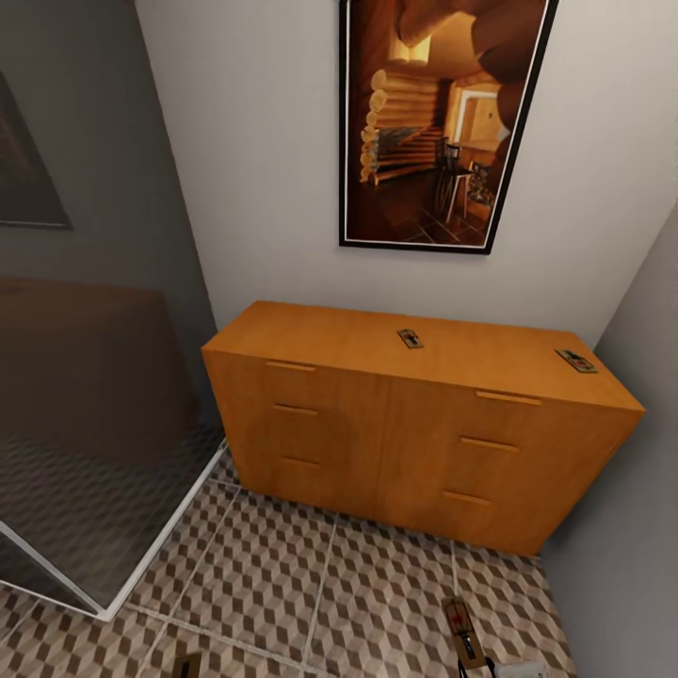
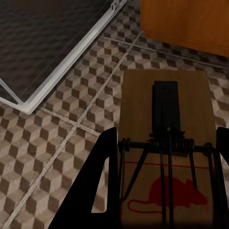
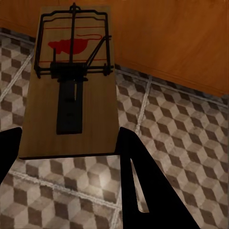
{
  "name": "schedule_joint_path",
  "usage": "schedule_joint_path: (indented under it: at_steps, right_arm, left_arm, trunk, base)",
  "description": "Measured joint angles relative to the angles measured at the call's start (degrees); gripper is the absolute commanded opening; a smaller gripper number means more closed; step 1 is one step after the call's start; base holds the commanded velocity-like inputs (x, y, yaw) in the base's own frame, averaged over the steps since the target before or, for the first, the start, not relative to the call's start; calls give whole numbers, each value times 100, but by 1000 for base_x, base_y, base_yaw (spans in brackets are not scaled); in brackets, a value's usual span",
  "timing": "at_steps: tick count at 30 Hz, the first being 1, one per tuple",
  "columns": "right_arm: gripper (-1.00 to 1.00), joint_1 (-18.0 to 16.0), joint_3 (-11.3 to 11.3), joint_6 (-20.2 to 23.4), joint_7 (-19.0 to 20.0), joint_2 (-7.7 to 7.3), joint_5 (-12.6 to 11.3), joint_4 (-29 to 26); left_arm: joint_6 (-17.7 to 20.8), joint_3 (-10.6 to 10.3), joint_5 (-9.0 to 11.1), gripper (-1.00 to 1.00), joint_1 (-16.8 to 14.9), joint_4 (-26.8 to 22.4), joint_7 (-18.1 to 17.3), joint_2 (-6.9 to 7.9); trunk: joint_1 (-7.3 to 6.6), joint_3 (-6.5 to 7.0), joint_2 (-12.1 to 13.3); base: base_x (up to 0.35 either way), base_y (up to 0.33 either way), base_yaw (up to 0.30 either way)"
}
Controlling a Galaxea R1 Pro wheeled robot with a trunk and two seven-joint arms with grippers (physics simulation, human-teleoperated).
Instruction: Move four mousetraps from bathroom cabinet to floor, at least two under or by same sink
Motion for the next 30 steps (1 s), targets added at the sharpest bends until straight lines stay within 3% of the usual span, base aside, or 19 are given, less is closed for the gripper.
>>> schedule_joint_path:
  at_steps: [30]
  right_arm:
    - [-100, 0, 2, 0, 0, 0, 0, 0]
  left_arm:
    - [9, 0, 1, -100, 0, 2, 0, -3]
  trunk:
    - [0, 275, 0]
  base:
    - [0, 0, 0]
